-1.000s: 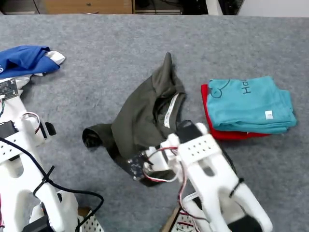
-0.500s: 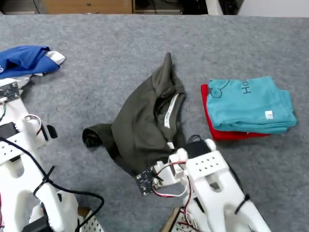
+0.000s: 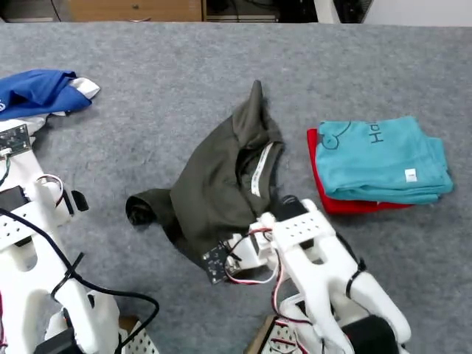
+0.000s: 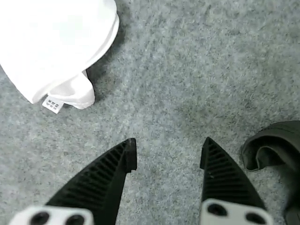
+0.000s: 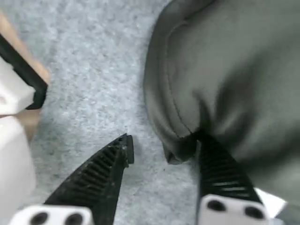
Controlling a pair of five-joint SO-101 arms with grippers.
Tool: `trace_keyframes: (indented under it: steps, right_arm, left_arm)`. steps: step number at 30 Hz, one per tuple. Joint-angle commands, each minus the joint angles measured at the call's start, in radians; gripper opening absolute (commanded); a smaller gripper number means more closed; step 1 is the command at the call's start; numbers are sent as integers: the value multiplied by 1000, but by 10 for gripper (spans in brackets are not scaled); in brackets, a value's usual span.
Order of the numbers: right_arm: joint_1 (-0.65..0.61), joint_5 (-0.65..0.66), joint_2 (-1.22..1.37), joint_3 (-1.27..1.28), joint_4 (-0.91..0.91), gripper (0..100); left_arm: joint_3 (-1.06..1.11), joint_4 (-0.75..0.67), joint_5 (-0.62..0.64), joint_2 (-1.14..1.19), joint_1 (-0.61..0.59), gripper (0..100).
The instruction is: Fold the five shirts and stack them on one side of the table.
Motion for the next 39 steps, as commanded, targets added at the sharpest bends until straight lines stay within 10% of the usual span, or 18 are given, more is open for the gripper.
trace_keyframes:
  steps: [1,13,24,39]
  right_arm:
    - [24,3,54,-31,-37,121]
    - [25,-104,58,-176,32,4]
    - [22,-299,45,-852,327,4]
    - [38,-634,776,-1827,370,4]
  left_arm:
    - [-5,-2,-9,-2,0,228]
    - [-5,-2,-9,-2,0,228]
    - [-5,6,-6,-2,32,228]
    - [-8,-2,-5,-12,324,228]
